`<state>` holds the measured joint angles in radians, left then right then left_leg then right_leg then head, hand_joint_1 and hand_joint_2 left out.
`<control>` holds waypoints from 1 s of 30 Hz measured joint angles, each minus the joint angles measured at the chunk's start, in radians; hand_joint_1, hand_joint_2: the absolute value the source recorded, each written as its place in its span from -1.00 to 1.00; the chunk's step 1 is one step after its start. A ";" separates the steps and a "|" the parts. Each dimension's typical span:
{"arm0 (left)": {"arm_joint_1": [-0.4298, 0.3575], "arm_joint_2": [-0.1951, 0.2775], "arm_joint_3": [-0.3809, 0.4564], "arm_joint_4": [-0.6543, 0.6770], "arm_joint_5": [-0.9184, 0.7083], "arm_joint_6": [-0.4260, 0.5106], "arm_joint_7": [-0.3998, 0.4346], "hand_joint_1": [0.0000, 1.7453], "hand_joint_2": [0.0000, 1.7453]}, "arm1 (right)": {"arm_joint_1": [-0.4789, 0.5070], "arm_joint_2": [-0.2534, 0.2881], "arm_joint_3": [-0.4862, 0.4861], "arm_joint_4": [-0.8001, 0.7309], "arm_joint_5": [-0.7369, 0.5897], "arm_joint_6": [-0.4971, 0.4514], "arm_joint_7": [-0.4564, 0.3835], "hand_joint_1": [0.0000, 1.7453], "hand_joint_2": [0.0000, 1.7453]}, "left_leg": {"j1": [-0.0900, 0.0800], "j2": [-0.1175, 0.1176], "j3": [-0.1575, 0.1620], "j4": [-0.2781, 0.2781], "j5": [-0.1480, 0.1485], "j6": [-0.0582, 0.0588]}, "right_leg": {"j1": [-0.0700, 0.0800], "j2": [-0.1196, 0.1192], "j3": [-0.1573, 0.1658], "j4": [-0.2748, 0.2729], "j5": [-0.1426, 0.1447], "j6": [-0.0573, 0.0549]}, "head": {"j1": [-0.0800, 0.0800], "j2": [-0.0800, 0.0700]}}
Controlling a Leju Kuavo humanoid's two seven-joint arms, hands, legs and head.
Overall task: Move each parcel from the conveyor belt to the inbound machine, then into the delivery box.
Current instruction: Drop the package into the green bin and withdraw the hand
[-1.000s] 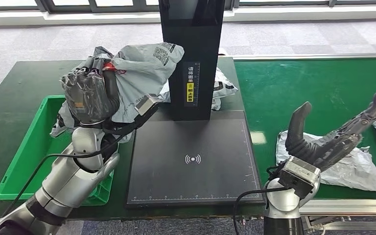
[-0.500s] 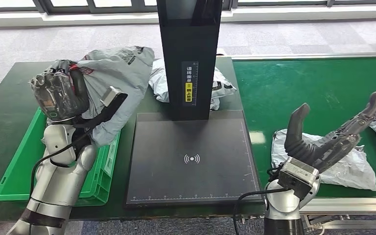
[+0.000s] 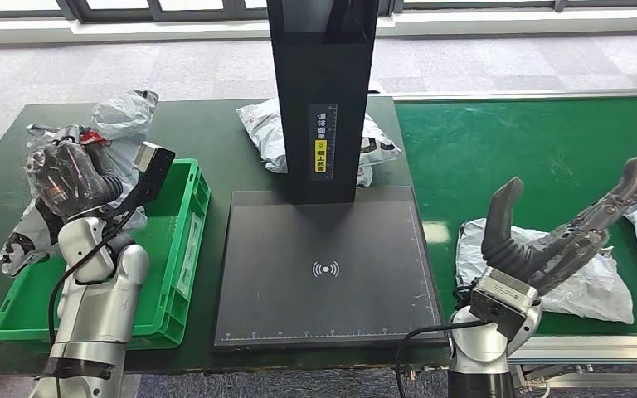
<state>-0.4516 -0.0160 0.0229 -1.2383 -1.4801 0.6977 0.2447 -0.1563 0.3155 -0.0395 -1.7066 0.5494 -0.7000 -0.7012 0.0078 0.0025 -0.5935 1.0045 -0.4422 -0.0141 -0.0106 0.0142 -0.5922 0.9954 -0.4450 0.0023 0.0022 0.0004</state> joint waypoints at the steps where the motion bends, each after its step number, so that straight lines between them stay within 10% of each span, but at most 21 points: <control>1: 0.001 -0.016 0.030 0.023 -0.008 0.000 -0.003 1.00 1.00 | 0.000 0.000 0.000 0.000 0.002 0.000 0.000 -1.00 1.00 | 0.000 0.000 0.000 0.000 0.000 0.000 | 0.000 0.000 0.000 0.000 0.000 0.000 | 0.000 0.000; 13: -0.002 -0.066 0.097 0.130 -0.030 0.000 -0.015 0.95 1.00 | -0.001 0.000 0.000 0.002 0.008 0.000 0.000 -1.00 1.00 | 0.000 -0.001 -0.001 0.000 0.000 0.000 | 0.000 0.000 0.000 0.000 0.000 0.000 | 0.000 0.000; 17: -0.018 -0.069 0.116 0.173 -0.041 0.000 -0.027 -1.00 1.00 | -0.001 0.000 0.000 0.005 0.011 0.000 0.000 -1.00 1.00 | 0.000 -0.001 -0.001 0.000 0.000 0.000 | 0.001 0.000 0.000 0.000 0.000 0.000 | 0.000 0.000; 30: -0.087 -0.084 0.149 0.375 -0.009 -0.041 -0.092 -1.00 1.00 | -0.002 0.000 -0.001 0.020 0.023 0.000 0.000 -1.00 1.00 | 0.000 -0.002 -0.001 0.000 0.000 0.000 | 0.000 -0.001 0.000 0.000 0.000 0.000 | 0.000 0.000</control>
<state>-0.5386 -0.1002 0.1721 -0.8638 -1.4894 0.6565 0.1526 -0.1587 0.3155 -0.0406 -1.6871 0.5722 -0.6996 -0.7012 0.0080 0.0005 -0.5941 1.0045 -0.4422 -0.0142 -0.0109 0.0129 -0.5917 0.9952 -0.4449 0.0023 0.0023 0.0004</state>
